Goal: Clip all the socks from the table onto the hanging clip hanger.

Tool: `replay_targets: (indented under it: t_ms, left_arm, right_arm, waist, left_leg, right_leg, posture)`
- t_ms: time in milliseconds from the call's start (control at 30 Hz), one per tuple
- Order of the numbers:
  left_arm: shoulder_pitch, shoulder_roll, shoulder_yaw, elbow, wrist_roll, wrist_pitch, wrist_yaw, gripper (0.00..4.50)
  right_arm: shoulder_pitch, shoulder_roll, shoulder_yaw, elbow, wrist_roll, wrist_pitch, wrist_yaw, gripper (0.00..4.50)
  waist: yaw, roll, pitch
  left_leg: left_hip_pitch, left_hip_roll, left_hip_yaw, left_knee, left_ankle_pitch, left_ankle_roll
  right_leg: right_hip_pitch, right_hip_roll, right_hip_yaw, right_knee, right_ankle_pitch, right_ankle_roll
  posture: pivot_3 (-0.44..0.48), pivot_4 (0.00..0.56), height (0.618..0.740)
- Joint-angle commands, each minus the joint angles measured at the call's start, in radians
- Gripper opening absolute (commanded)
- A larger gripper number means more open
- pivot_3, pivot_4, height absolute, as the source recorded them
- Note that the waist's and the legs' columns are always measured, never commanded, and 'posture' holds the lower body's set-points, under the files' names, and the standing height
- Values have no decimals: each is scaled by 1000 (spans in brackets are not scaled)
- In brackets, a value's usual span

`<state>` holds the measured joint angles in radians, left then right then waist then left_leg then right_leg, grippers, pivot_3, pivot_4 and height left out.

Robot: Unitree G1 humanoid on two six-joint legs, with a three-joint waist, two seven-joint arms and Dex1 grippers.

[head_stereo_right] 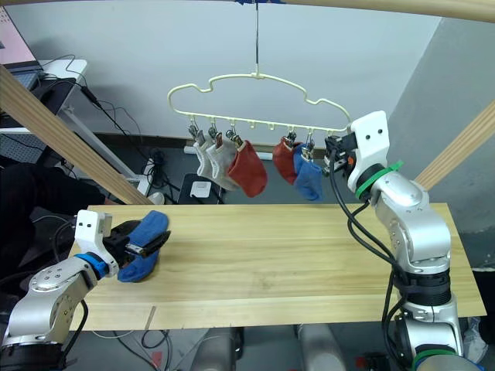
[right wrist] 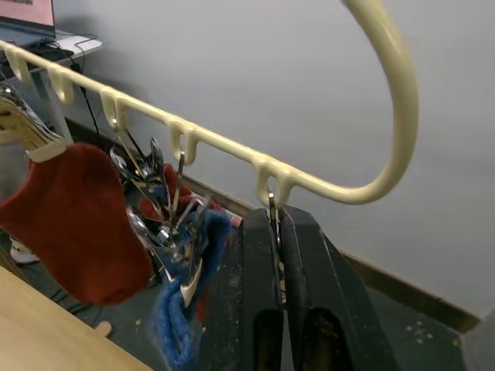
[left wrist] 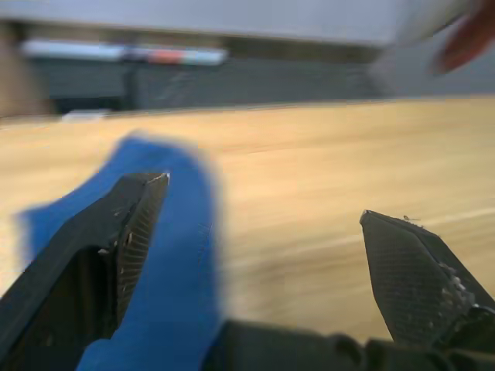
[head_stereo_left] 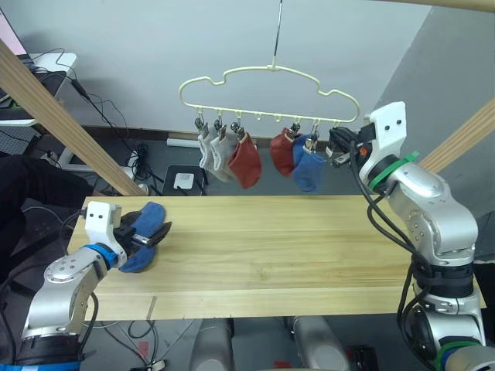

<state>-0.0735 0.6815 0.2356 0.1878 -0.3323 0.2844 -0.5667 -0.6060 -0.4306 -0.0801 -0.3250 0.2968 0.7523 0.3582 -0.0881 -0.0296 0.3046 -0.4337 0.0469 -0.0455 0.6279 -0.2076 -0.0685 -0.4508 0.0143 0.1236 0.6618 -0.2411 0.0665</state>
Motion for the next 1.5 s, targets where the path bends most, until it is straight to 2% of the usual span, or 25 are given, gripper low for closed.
replay_targets:
  t_ms: [33, 233, 433, 567, 800, 900, 967, 1000, 1067, 1233, 1400, 1500]
  left_arm:
    - [-68, -12, -8, 157, 83, -75, 54, 4500]
    - [-187, -33, -48, 390, 148, -142, 32, 4500]
    - [-257, -39, -67, 525, 180, -150, 11, 4500]
    - [-237, -38, -64, 521, 159, -114, -53, 3701]
    - [-196, -29, -74, 426, 169, -113, -100, 1663]
    - [-165, -23, -94, 367, 184, -120, -118, 900]
    - [-142, -22, -101, 307, 182, -114, -126, 229]
    - [-119, -25, -100, 218, 157, -76, -138, 43]
    - [-53, -17, -109, -64, 59, 20, -210, 43]
    - [25, 21, -164, -523, -146, 167, -361, 43]
    - [-73, -72, -227, -696, -245, 231, -308, 43]
    - [-130, -122, -298, -704, -192, 187, -293, 43]
  right_arm:
    - [-25, -9, -23, -9, 11, 0, 1, 30]
    - [-24, -14, -34, -23, 18, 31, -6, 30]
    - [-30, -21, -41, -29, 18, 48, -6, 30]
    - [-36, -27, -47, -33, 24, 64, -7, 0]
    - [-31, -32, -42, -7, 26, 57, 2, 0]
    - [-28, -34, -44, -4, 40, 71, 12, 0]
    - [-25, -41, -42, -1, 45, 74, 22, 0]
    - [-28, -50, -45, 6, 59, 93, 36, 0]
    - [-50, -86, -75, 32, 120, 183, 84, 0]
    - [-96, -141, -146, 66, 253, 369, 139, 0]
    - [-155, -92, -242, 52, 340, 552, 63, 0]
    - [-187, -74, -294, 44, 385, 662, 39, 0]
  waist:
    - [0, -1, 1]
    - [0, -2, 1]
    - [-2, -2, 1]
    - [-5, -2, 1]
    - [-15, -2, 1]
    - [-16, -2, 1]
    - [-16, -2, 1]
    - [-16, -2, 1]
    - [-16, -2, 1]
    - [1, -3, 2]
    - [0, -3, 2]
    - [-3, -3, 2]
  left_leg:
    - [0, 0, 0, 0, 0, 0]
    - [0, 0, 0, 0, 0, 0]
    - [0, 0, -1, 1, 0, 0]
    - [0, 0, -1, 1, 0, 0]
    - [1, 0, -1, 1, 0, 0]
    - [1, 0, -1, 1, 0, 0]
    - [0, 0, -1, 1, 0, 0]
    - [0, 0, -1, 1, 0, 0]
    - [0, 0, -1, 1, 0, 0]
    - [-1, 0, -2, 1, 0, 0]
    - [0, -1, -2, 2, 0, 0]
    - [1, -1, -2, 3, 0, 0]
  right_leg:
    - [0, 0, 0, 0, 0, 0]
    - [0, 0, 0, 1, 2, -2]
    - [0, 0, -1, 2, 3, -3]
    - [1, 0, -1, 3, 1, 0]
    - [1, 0, -1, 3, 1, 0]
    - [1, 0, 0, 3, 1, 0]
    - [1, 0, -1, 3, 1, 0]
    - [1, 0, -1, 3, 1, 0]
    - [1, 0, -1, 2, 2, -1]
    - [2, -1, -2, 1, 3, -4]
    - [3, 0, -1, 1, 1, 1]
    - [4, 0, -1, 1, 1, 2]
  posture:
    - [-128, 322, 740]
    - [-145, 323, 740]
    - [-161, 322, 740]
    - [-161, 326, 740]
    - [-149, 327, 740]
    - [-128, 316, 740]
    - [-129, 314, 740]
    - [-129, 314, 740]
    - [-135, 312, 740]
    - [-137, 310, 740]
    - [-144, 309, 740]
    - [-159, 309, 740]
